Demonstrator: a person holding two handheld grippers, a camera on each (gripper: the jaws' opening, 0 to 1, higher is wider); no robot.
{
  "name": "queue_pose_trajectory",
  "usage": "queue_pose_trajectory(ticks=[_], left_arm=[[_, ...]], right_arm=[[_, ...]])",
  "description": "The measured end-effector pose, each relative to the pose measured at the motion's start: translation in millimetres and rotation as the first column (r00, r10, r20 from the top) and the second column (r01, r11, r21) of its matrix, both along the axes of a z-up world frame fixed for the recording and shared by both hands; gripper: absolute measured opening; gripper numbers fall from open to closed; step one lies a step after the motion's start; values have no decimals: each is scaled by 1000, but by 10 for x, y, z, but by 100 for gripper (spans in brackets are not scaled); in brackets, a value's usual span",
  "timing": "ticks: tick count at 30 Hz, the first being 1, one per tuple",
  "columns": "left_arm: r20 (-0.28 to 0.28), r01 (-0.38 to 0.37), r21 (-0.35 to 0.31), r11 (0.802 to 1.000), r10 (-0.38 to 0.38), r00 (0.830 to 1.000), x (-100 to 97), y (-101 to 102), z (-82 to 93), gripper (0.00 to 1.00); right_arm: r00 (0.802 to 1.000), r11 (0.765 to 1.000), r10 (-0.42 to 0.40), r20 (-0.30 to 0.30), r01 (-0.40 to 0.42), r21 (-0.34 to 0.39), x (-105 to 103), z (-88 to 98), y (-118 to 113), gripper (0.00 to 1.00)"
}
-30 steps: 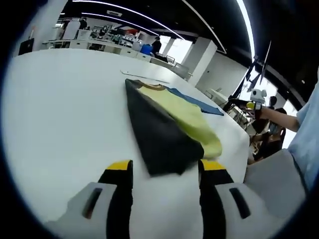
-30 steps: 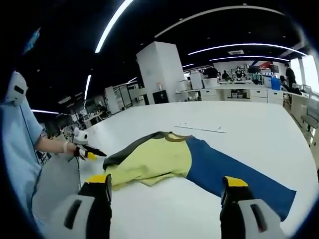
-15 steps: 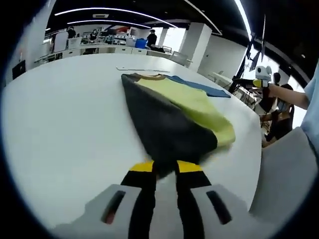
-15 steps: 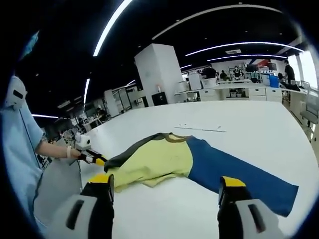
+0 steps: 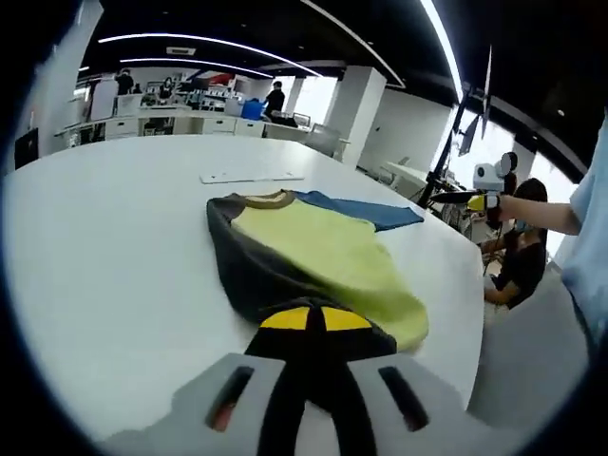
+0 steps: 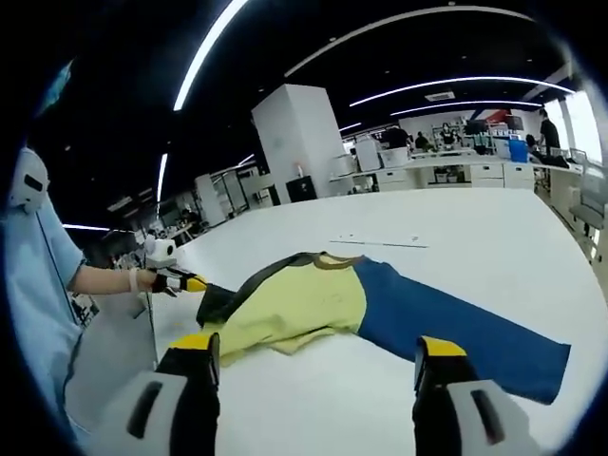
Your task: Fold the garment on the visible template until the final outline fits inside the template.
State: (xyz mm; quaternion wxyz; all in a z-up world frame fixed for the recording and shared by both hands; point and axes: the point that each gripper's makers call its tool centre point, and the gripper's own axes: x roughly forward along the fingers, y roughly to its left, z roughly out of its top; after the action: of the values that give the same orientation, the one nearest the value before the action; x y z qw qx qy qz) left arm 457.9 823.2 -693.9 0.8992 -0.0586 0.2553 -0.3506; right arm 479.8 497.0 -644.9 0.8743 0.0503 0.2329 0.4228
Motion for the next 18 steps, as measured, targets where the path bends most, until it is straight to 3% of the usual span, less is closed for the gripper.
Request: queue_pose_trajectory(ticks=[8,18], left_arm=[[-16,61,-4,998,-62,998,184,-338,-93,0],[-59,82,-7,997,-82,995,292,-452,-292,0]], right_arm=[[1000,1000,-13,3,13,-7,-29,9,-65,84],[1000,1000,-25,-8,25,-7,-92,-38,-118,85]])
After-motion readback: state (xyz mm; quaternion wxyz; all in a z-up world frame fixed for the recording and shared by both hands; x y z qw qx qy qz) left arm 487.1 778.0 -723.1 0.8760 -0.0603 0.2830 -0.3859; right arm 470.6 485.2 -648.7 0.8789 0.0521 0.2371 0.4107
